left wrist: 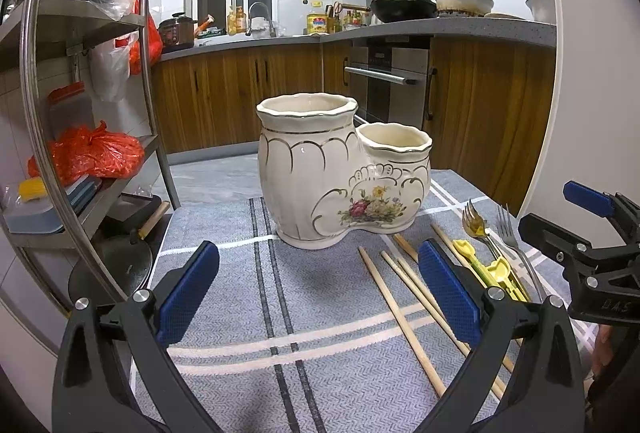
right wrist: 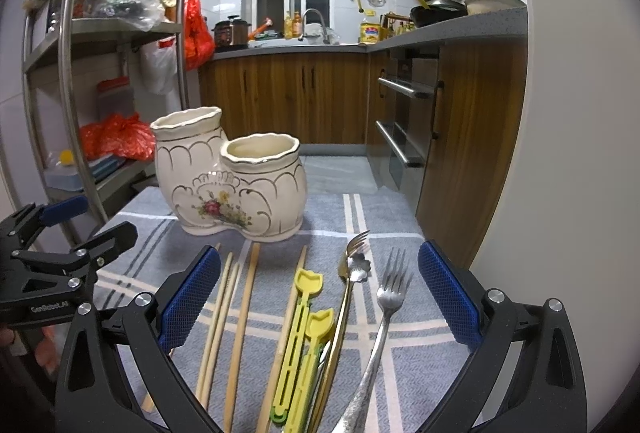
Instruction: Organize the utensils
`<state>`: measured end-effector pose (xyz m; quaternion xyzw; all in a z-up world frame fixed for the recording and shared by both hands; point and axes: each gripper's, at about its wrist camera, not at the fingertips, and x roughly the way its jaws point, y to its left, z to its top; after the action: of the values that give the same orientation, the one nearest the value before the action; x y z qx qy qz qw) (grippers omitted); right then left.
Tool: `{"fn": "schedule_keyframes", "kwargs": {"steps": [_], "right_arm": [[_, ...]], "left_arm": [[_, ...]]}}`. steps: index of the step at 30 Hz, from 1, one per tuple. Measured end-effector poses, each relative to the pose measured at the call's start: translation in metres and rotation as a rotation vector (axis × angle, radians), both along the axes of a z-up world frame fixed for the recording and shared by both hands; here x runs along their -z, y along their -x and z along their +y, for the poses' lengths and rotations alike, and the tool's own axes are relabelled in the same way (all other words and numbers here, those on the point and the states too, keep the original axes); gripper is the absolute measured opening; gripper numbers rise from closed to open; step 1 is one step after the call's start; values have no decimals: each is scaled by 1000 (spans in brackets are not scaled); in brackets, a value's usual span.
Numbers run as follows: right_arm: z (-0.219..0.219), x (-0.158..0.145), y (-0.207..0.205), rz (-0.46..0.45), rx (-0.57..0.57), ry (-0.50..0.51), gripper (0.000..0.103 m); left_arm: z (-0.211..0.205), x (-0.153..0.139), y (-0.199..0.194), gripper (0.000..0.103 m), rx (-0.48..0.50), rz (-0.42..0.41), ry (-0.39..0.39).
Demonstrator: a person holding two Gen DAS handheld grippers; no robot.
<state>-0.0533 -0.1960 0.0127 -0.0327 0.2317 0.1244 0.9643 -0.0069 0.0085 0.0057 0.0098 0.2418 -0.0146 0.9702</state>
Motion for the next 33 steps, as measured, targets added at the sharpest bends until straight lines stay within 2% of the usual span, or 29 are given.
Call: {"fn": "schedule_keyframes", "kwargs": {"steps": [9, 11, 33], "right_arm": [[1, 1, 0, -1, 1, 3, 98], [1, 1, 0, -1, 1, 4, 98], [1, 2, 1, -8, 3, 2, 98]], "left_arm": [[12, -3, 1, 98, -2, -3, 4], [-5, 1, -2, 98, -4, -2, -4], [-4, 1, -2, 98, -6, -2, -4]]}}
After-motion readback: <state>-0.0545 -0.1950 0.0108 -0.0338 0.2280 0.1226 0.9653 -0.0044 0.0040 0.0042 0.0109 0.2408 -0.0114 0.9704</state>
